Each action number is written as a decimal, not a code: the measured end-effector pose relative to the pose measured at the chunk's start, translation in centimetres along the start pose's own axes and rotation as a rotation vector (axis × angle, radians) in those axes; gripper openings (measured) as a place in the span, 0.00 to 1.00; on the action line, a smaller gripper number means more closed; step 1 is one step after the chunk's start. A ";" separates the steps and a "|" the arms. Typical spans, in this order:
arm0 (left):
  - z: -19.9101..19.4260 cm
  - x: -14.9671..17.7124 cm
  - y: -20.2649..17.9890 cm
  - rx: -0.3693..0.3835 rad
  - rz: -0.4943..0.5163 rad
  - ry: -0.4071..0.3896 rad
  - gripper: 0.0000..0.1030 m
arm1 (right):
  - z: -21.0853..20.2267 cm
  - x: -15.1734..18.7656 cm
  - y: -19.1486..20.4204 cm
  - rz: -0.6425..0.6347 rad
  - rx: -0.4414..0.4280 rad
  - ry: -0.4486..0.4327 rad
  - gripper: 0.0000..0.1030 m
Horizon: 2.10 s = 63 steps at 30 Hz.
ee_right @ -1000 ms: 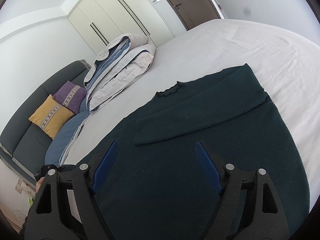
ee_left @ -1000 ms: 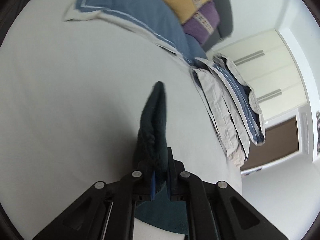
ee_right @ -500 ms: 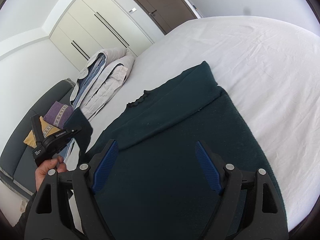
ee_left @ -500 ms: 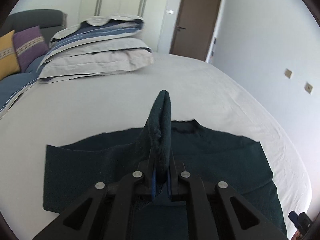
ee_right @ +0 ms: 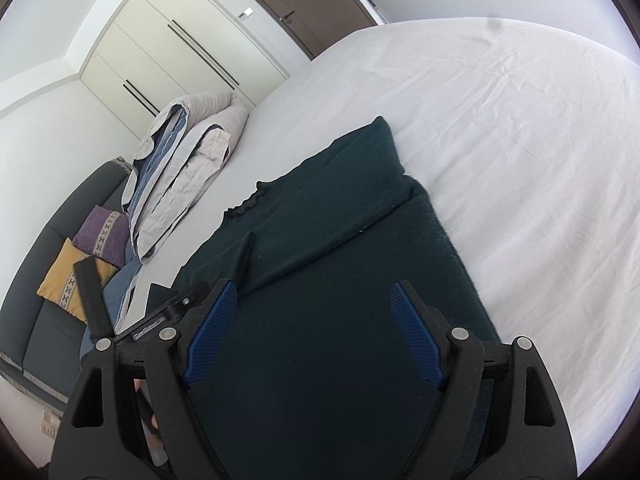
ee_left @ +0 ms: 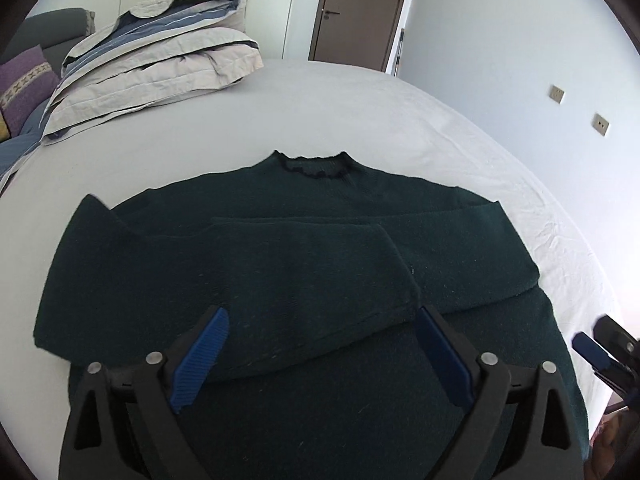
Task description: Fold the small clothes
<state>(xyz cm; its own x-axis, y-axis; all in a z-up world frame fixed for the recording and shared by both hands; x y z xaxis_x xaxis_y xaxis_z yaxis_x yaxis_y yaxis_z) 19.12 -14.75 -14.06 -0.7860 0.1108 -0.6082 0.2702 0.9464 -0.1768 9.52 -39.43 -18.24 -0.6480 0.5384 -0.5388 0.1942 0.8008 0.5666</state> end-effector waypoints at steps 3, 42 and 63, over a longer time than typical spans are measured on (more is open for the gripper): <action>-2.8 1.1 3.2 0.045 -0.074 -0.035 0.94 | 3.4 -1.2 3.8 -0.064 -0.030 0.067 0.76; -4.7 2.4 22.1 0.000 -0.412 -0.046 0.68 | 21.9 -2.9 11.8 -0.304 0.098 0.443 0.06; 2.7 -4.7 24.0 -0.095 -0.344 0.072 0.70 | 19.3 -6.3 8.4 -0.348 0.169 0.357 0.06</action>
<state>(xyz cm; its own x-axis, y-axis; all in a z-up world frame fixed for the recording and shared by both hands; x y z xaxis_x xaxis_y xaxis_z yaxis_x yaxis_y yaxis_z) 30.84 6.64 -17.50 -0.8601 -0.2009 -0.4690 -0.0670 0.9558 -0.2864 29.50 -31.01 -22.12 -0.9003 0.1337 -0.4142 0.0197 0.9632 0.2681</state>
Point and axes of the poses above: each gripper's, at about its wrist camera, not at the fingertips, and z roughly the way its jaws point, y to its left, x to its underside, the point moved 6 cm from there along z, roughly the way its jaws point, and after that the axes turned 5 degrees about y, right-handed, at the moved point
